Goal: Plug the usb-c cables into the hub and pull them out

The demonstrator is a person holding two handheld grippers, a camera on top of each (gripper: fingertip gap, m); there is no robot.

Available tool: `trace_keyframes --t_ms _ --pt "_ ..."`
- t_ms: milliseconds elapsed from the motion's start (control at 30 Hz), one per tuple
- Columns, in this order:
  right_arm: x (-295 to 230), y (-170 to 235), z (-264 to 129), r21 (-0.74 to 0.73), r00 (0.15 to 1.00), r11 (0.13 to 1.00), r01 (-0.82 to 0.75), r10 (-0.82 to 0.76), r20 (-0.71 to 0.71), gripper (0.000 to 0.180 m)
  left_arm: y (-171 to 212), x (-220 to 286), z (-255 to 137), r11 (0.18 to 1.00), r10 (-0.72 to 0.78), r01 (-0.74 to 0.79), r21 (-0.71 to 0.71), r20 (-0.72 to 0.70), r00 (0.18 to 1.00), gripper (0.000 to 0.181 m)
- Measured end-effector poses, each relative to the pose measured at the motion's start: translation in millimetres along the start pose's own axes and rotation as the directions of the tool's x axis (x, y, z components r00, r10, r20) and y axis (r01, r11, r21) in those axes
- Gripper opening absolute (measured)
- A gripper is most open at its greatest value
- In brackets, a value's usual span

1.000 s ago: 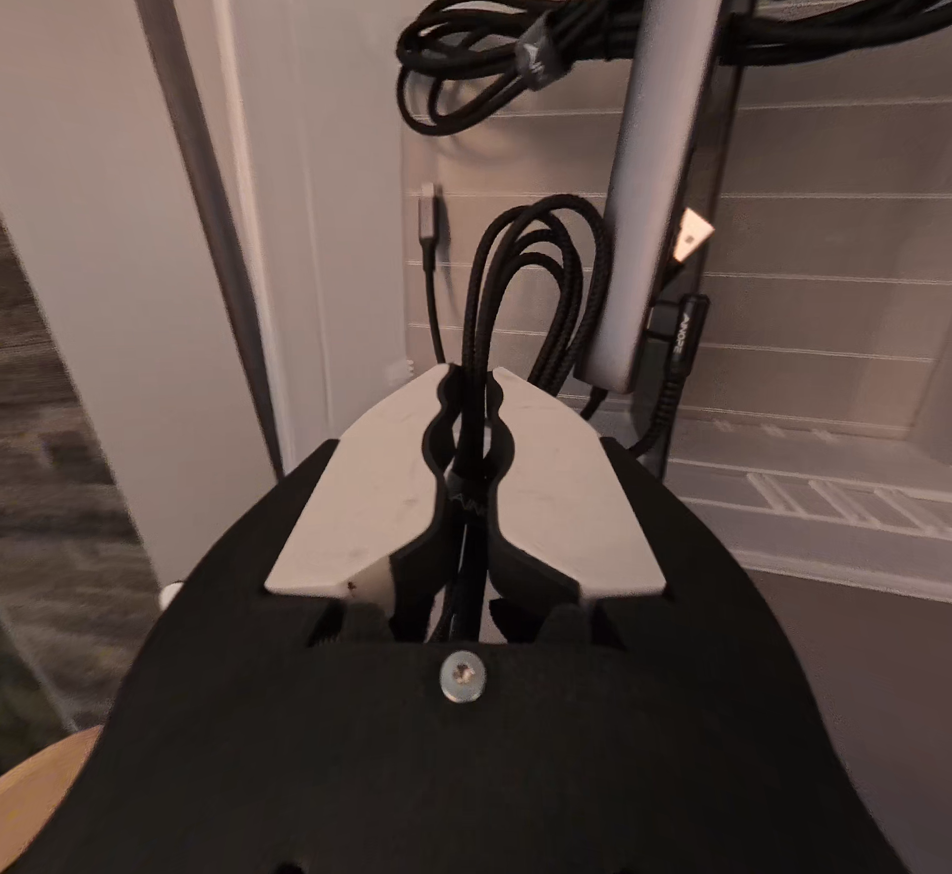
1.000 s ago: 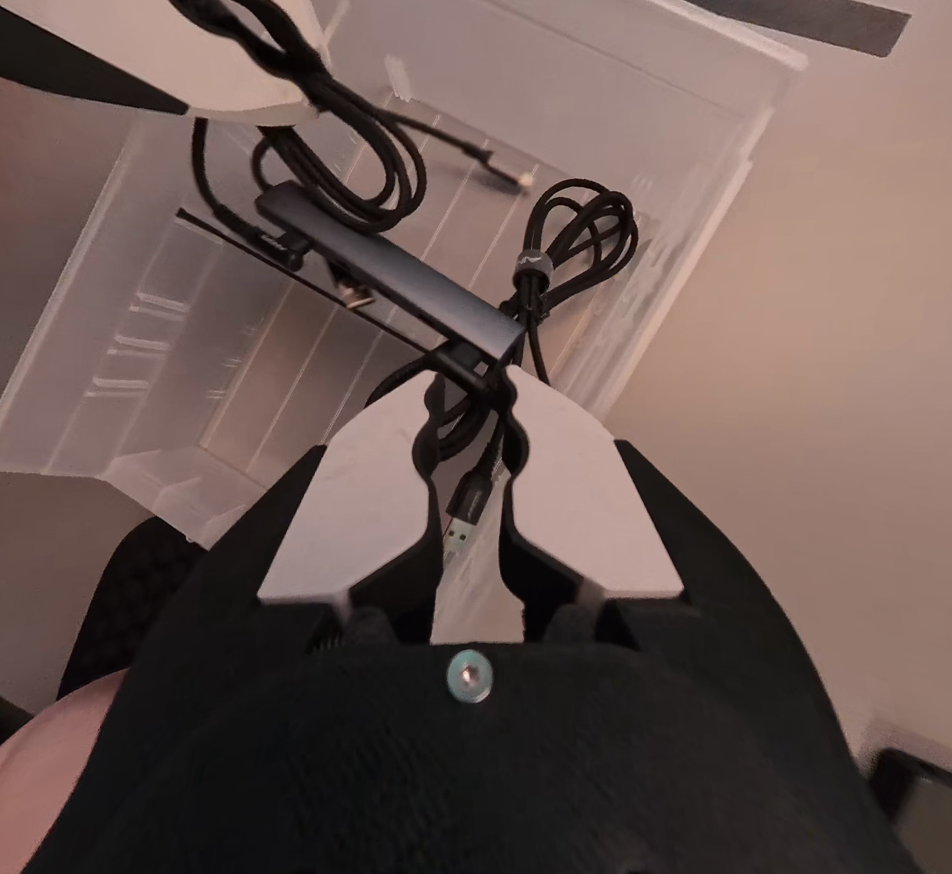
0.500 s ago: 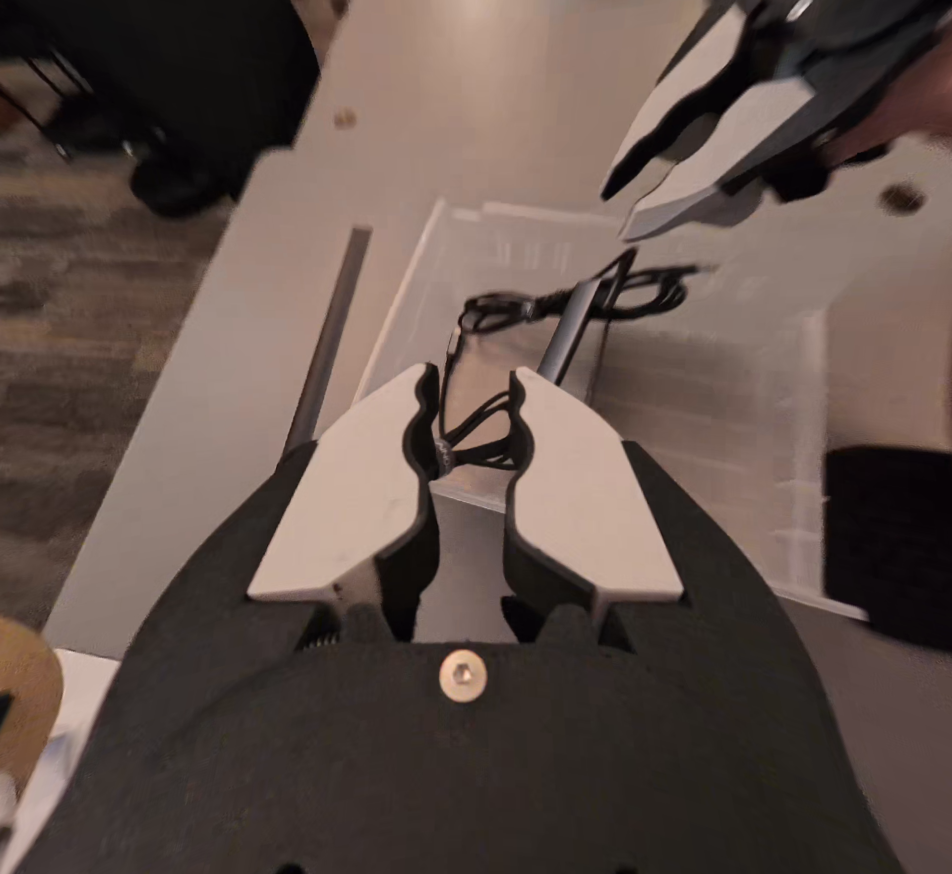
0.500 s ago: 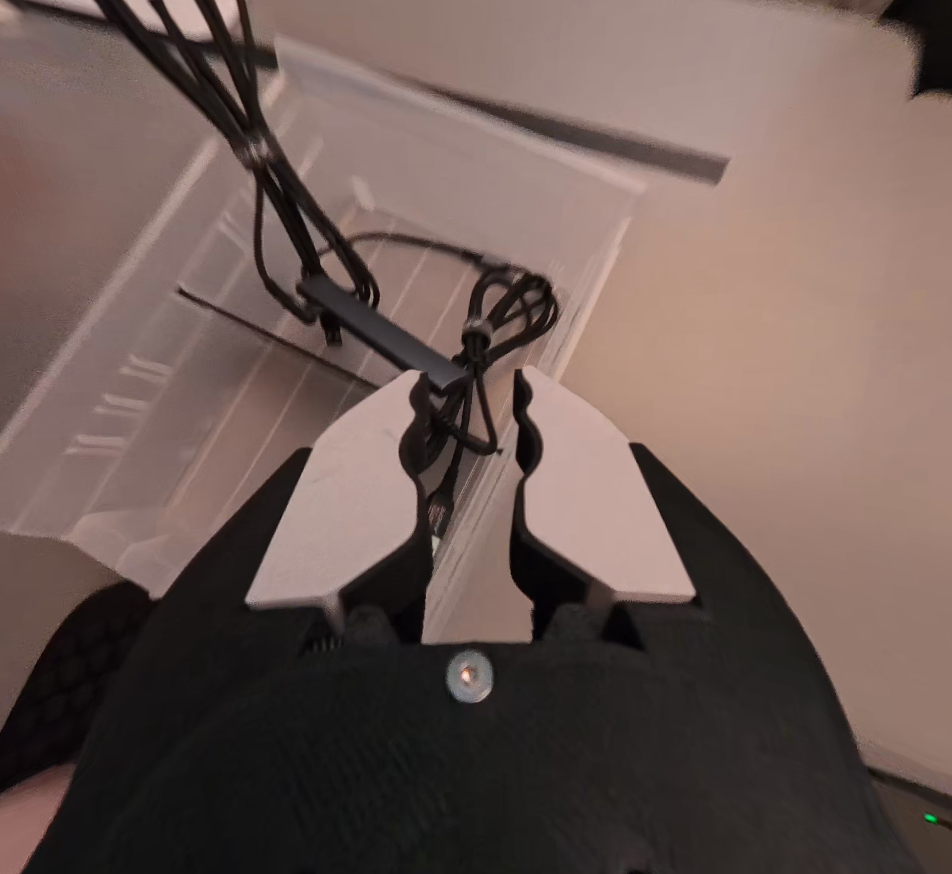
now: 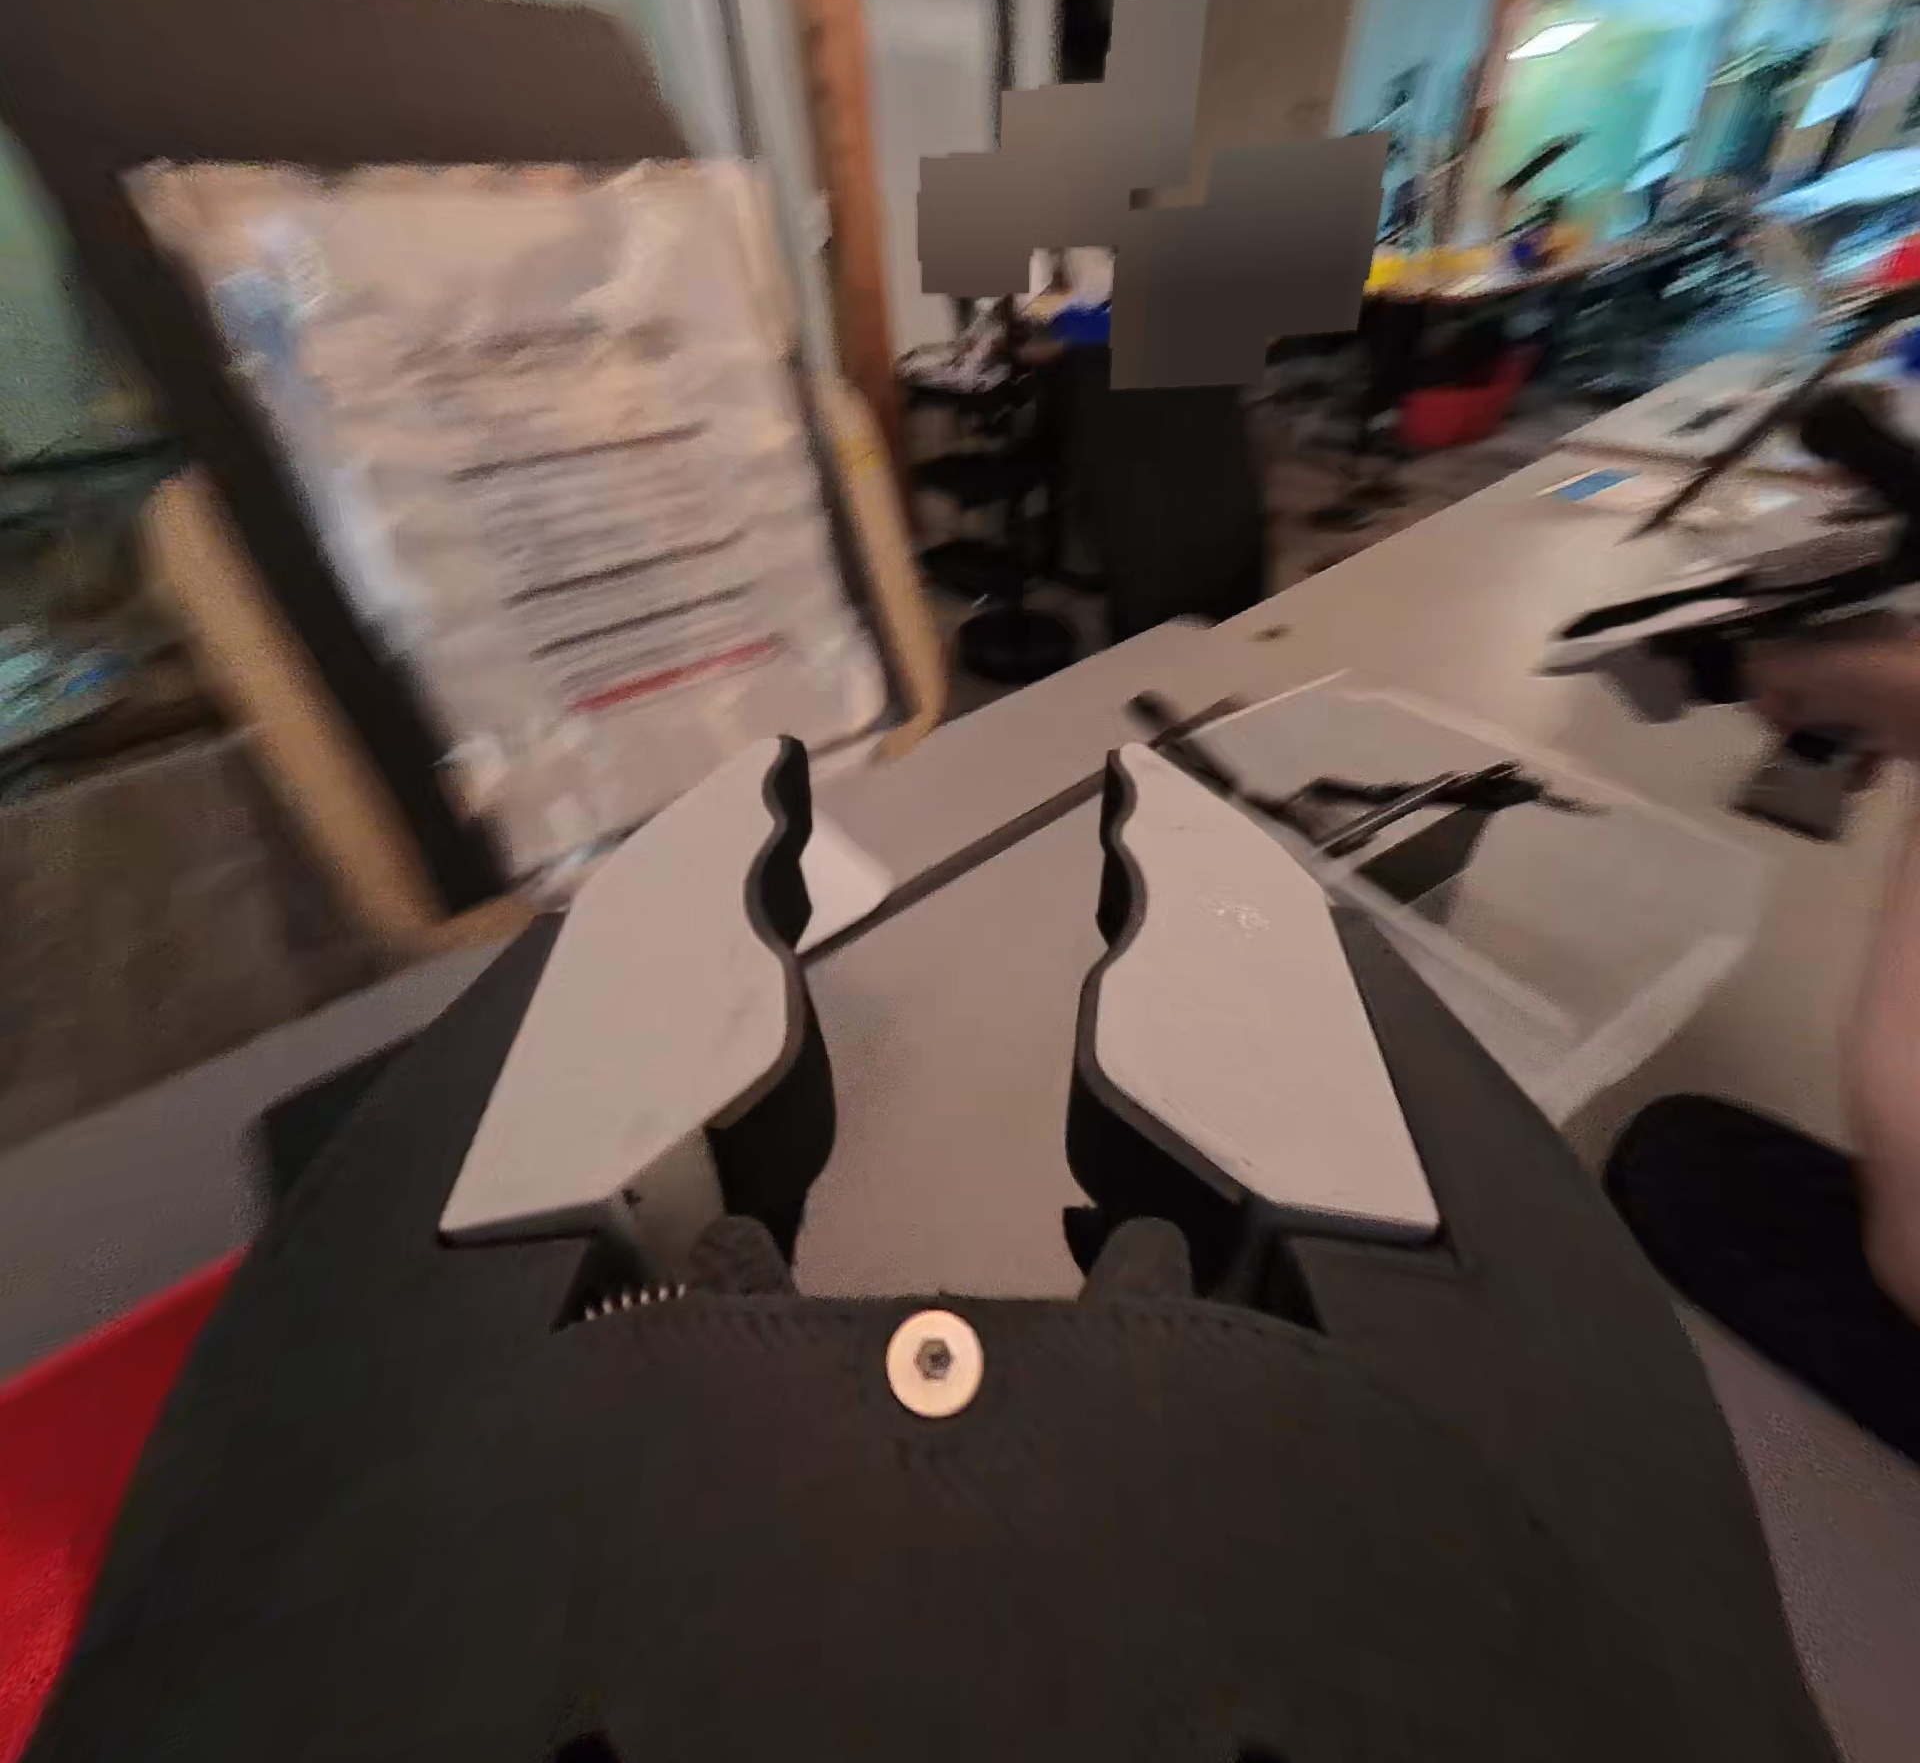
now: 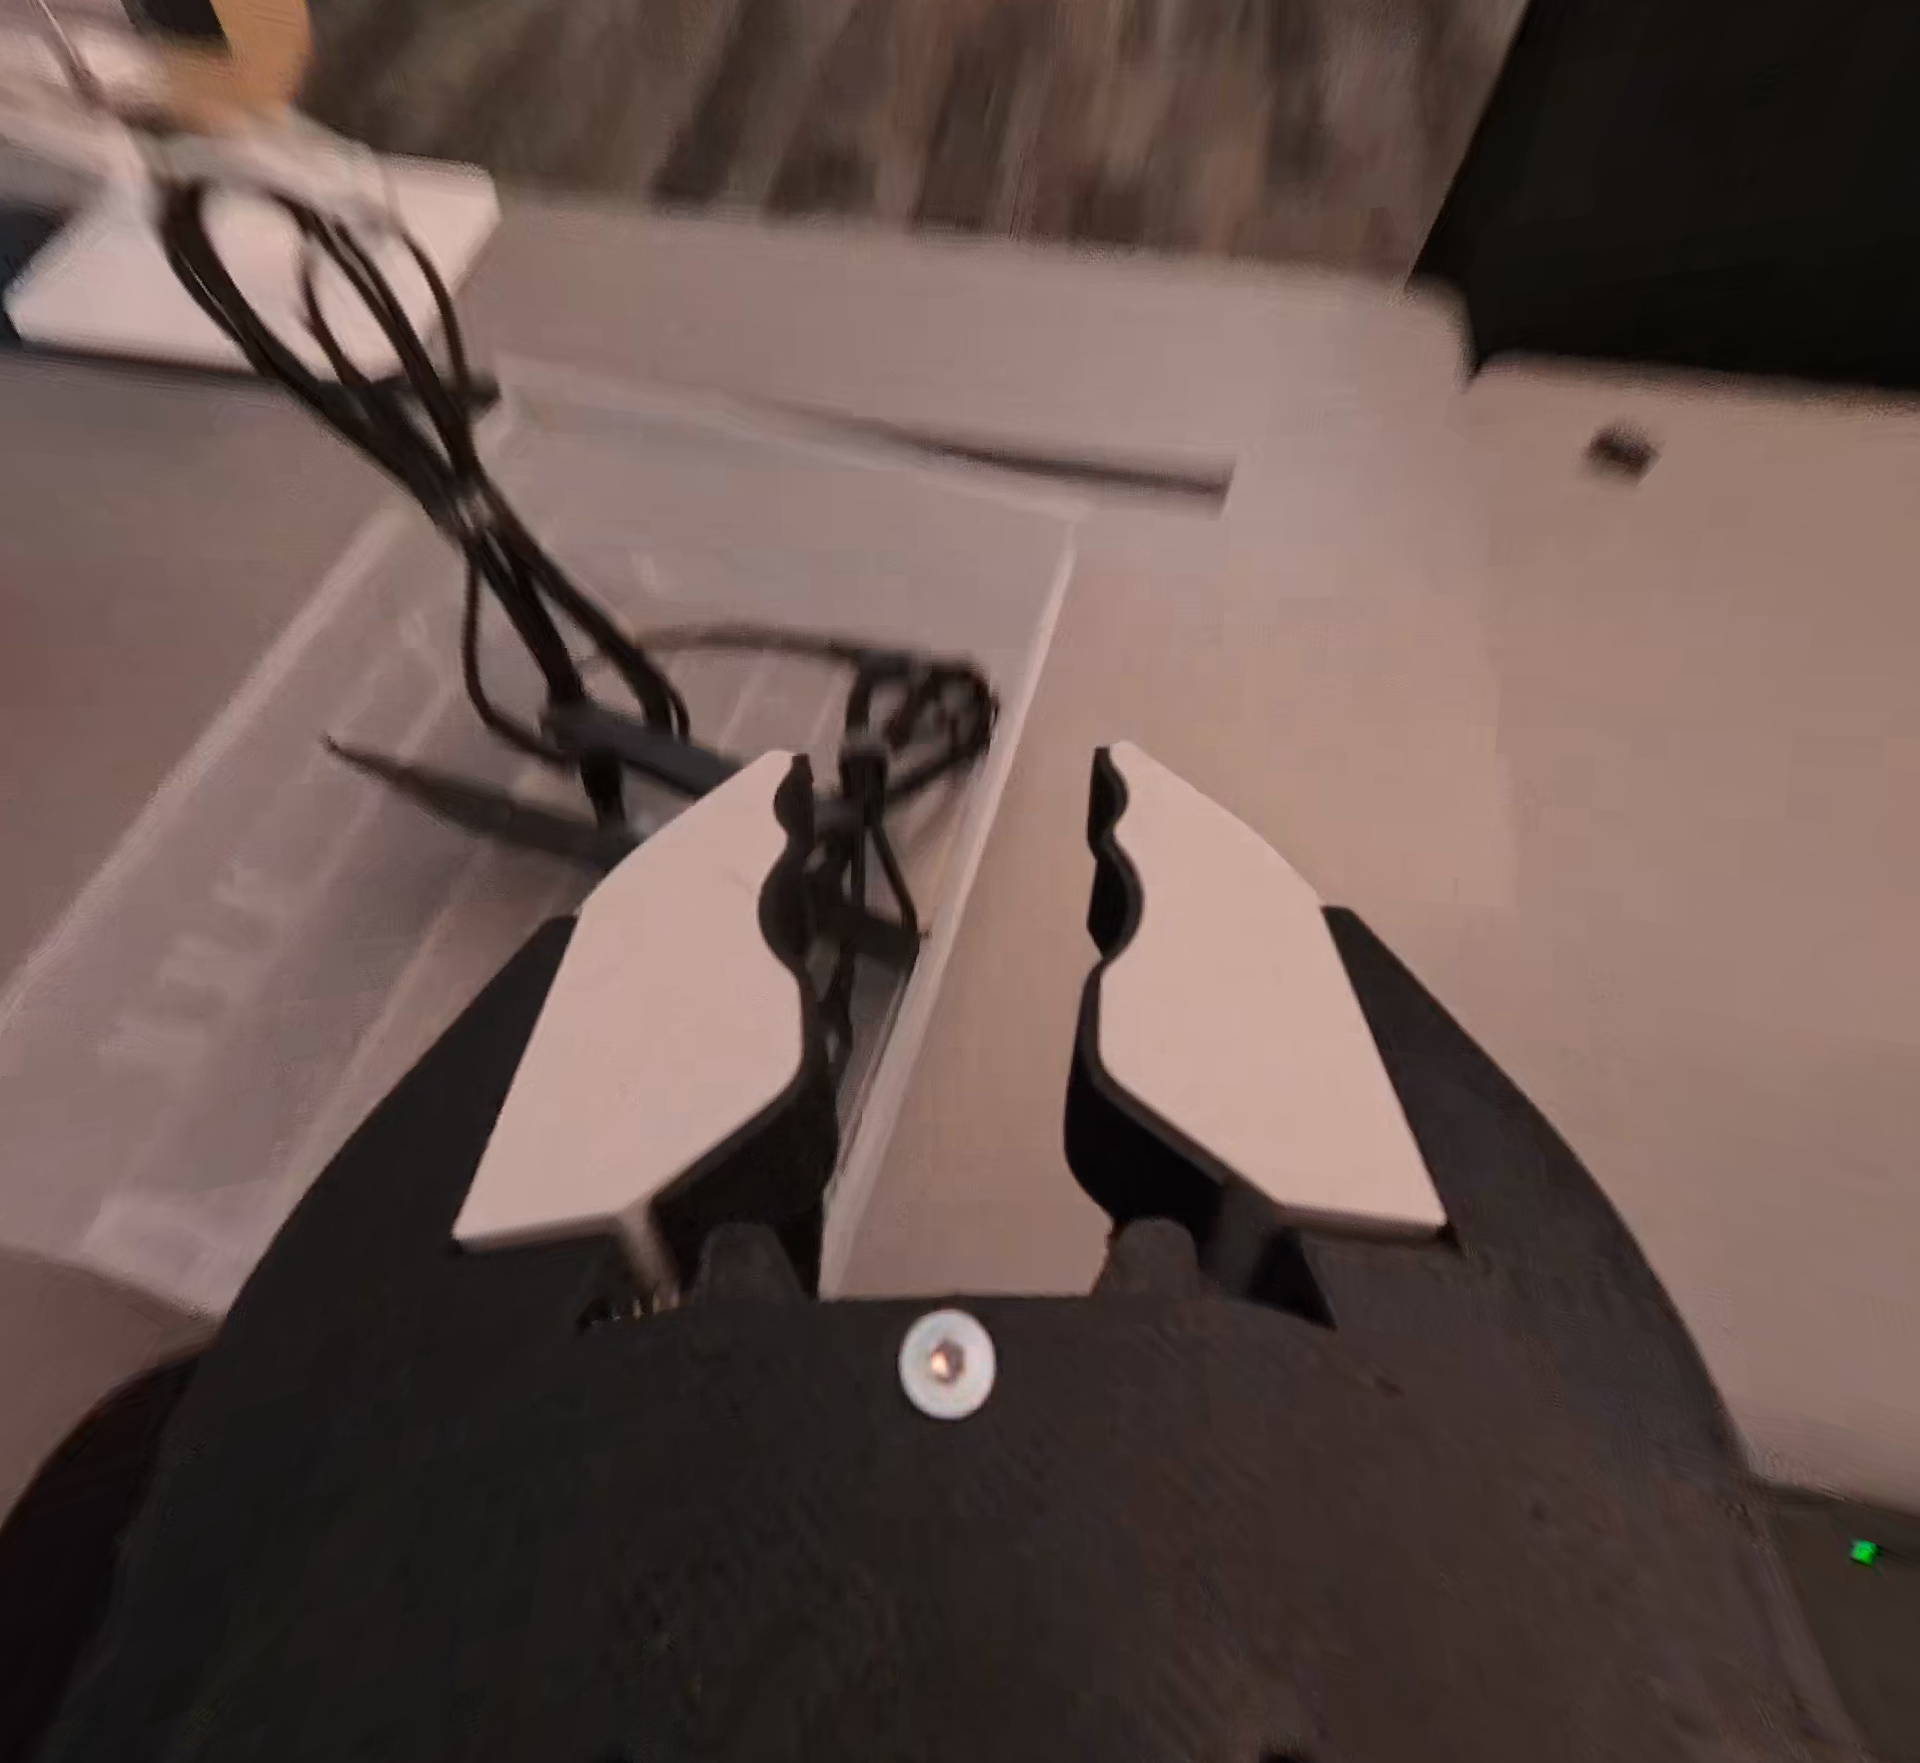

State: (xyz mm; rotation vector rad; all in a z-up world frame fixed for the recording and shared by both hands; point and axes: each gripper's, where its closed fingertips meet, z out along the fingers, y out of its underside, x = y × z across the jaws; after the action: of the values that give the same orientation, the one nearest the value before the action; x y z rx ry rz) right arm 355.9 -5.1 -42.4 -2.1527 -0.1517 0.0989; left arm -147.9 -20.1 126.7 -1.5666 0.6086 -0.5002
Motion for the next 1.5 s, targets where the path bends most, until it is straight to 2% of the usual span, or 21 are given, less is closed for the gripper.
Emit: trace_keyframes --t_ms 67,133,200,233,333,433,533,700,833,1000,1133,1300,1433,1500 --pt "4.3 30.1 16.3 -0.140 1.000 0.990 -0.014 0.016 0.016 0.046 32.3 -48.1 -29.4 0.978 -0.048 0.076 -0.194 0.143 0.988 0.054" --pt "3.1 43.6 28.5 -0.215 0.999 0.976 -0.020 0.025 0.023 0.046 80.0 -101.8 -62.8 0.887 -0.065 0.210 -0.412 0.338 0.939 0.053" --pt "1.0 54.4 37.3 -0.300 0.998 0.952 -0.061 0.066 0.008 0.046 124.3 -153.8 -100.6 0.783 0.021 0.319 -0.534 0.535 0.844 0.051" --pt "1.6 60.4 40.8 -0.347 0.997 0.934 -0.082 0.082 -0.016 0.046 144.6 -165.2 -112.5 0.741 0.032 0.352 -0.572 0.554 0.832 0.051" --pt "-3.0 66.8 50.2 -0.407 0.992 0.905 -0.124 0.129 -0.017 0.031 188.3 -152.3 -119.2 0.613 -0.149 0.412 -0.674 0.414 0.898 0.047" --pt "-5.5 69.8 55.6 -0.421 0.989 0.897 -0.137 0.148 -0.007 0.023 204.1 -139.2 -119.6 0.567 -0.222 0.380 -0.731 0.309 0.925 0.045" --pt "-6.4 70.5 59.7 -0.425 0.986 0.893 -0.146 0.165 0.007 0.022 217.3 -133.8 -117.6 0.527 -0.207 0.326 -0.785 0.253 0.945 0.045" --pt "-8.3 67.4 64.1 -0.414 0.988 0.900 -0.138 0.156 0.010 0.023 247.4 -133.5 -113.0 0.397 -0.158 0.282 -0.873 0.238 0.959 0.045" --pt "-13.7 62.1 71.2 -0.396 0.989 0.911 -0.113 0.140 0.039 0.024 258.0 -126.2 -107.5 0.347 -0.112 0.200 -0.916 0.171 0.979 0.041" --pt "-14.6 60.8 70.6 -0.423 0.992 0.899 -0.113 0.129 0.011 0.030 268.6 -118.5 -128.3 0.228 -0.098 0.211 -0.950 0.193 0.976 0.039" --pt "-11.7 54.7 67.0 -0.412 0.996 0.907 -0.088 0.083 -0.031 0.044 280.8 -114.9 -143.0 0.139 -0.084 0.183 -0.973 0.173 0.981 0.044" --pt "-11.4 40.3 55.5 -0.357 0.996 0.929 -0.092 0.077 -0.055 0.045 299.1 -118.9 -141.7 0.075 -0.088 0.146 -0.986 0.139 0.986 0.046" --pt "-11.1 31.3 46.1 -0.322 0.995 0.942 -0.089 0.070 -0.071 0.046 317.8 -117.5 -155.9 -0.048 -0.106 0.137 -0.989 0.141 0.984 0.043" --pt "-13.1 27.3 43.9 -0.308 0.996 0.948 -0.080 0.062 -0.068 0.046 323.4 -120.2 -159.3 -0.077 -0.098 0.127 -0.989 0.135 0.986 0.037"
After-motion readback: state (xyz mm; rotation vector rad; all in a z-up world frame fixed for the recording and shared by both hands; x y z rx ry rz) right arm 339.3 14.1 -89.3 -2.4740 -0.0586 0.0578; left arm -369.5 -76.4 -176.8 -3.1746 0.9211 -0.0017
